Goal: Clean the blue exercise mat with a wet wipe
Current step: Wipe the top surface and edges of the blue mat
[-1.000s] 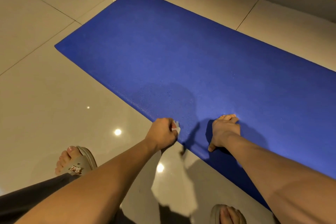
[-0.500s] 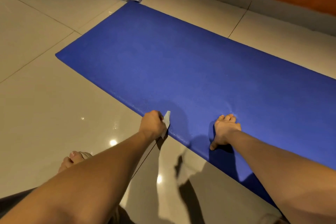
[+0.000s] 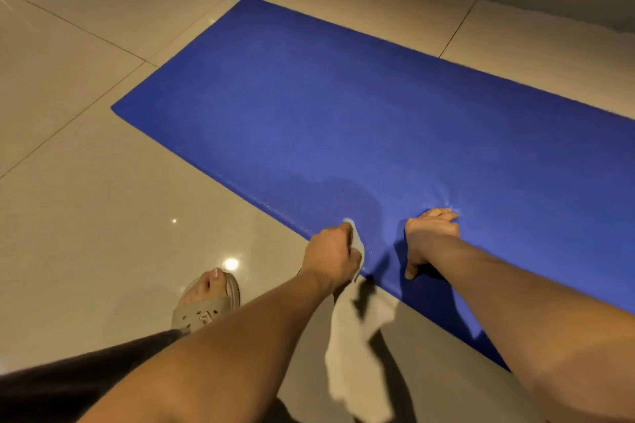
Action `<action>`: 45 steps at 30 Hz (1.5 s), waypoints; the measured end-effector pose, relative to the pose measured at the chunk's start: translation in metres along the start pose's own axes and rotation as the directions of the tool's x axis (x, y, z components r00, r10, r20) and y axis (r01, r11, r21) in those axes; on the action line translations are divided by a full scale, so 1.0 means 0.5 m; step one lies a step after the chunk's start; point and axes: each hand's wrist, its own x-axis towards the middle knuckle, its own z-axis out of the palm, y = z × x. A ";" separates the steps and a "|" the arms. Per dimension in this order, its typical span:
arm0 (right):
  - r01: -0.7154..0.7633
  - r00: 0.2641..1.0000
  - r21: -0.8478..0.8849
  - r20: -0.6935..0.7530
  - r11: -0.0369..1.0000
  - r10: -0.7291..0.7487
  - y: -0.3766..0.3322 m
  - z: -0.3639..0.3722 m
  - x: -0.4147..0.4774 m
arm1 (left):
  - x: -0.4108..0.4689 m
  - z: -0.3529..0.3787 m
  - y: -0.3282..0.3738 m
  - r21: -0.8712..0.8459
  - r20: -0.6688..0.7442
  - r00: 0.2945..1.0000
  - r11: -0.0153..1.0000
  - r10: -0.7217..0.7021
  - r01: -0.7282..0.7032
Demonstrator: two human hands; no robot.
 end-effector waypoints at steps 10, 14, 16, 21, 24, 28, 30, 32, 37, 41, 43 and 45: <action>0.052 0.994 0.104 -0.102 0.993 -0.041 0.047 0.055 -0.004 | 0.099 -0.056 -0.083 -0.170 -0.251 0.925 0.954 -0.285 0.248; 0.122 0.987 0.116 -0.122 0.986 -0.107 0.060 0.062 -0.009 | 0.059 0.031 0.016 -0.096 -0.134 0.988 0.993 -0.078 0.065; 0.161 0.982 0.125 -0.124 0.979 -0.145 0.081 0.064 -0.011 | 0.026 0.062 0.070 -0.033 -0.030 0.995 0.995 0.091 -0.092; 0.235 0.969 0.125 -0.110 0.964 -0.222 0.126 0.067 -0.021 | 0.060 0.015 0.012 0.135 -0.093 0.983 0.980 0.156 -0.143; 0.242 0.964 0.095 -0.136 0.966 -0.228 0.118 0.082 -0.024 | 0.100 -0.060 -0.042 0.104 -0.265 0.963 0.991 -0.051 0.081; 0.240 0.963 0.087 -0.151 0.967 -0.225 0.112 0.087 -0.019 | 0.130 -0.085 -0.074 0.100 -0.302 0.934 0.968 -0.190 0.229; 0.238 0.964 0.086 -0.144 0.967 -0.224 0.109 0.085 -0.021 | 0.105 -0.046 -0.041 0.096 -0.237 0.964 0.985 -0.118 0.144; 0.240 0.964 0.091 -0.137 0.966 -0.227 0.106 0.083 -0.023 | 0.076 0.005 0.014 0.077 -0.128 0.992 0.997 0.011 -0.001; 0.213 0.970 0.141 -0.152 0.967 -0.191 0.143 0.048 -0.021 | 0.069 0.032 0.080 0.302 0.118 0.964 0.916 0.238 -0.264; 0.033 0.993 0.157 -0.119 0.987 -0.014 0.142 0.060 -0.016 | 0.113 -0.045 -0.049 0.379 -0.201 0.980 0.923 0.012 0.066; 0.029 0.997 0.146 -0.074 0.989 -0.018 0.135 0.079 -0.010 | 0.119 -0.065 -0.096 0.368 -0.298 0.955 0.921 -0.012 0.126; 0.029 0.998 0.148 -0.052 0.989 -0.022 0.127 0.080 -0.007 | 0.109 -0.046 -0.089 0.317 -0.321 0.947 0.945 0.024 0.084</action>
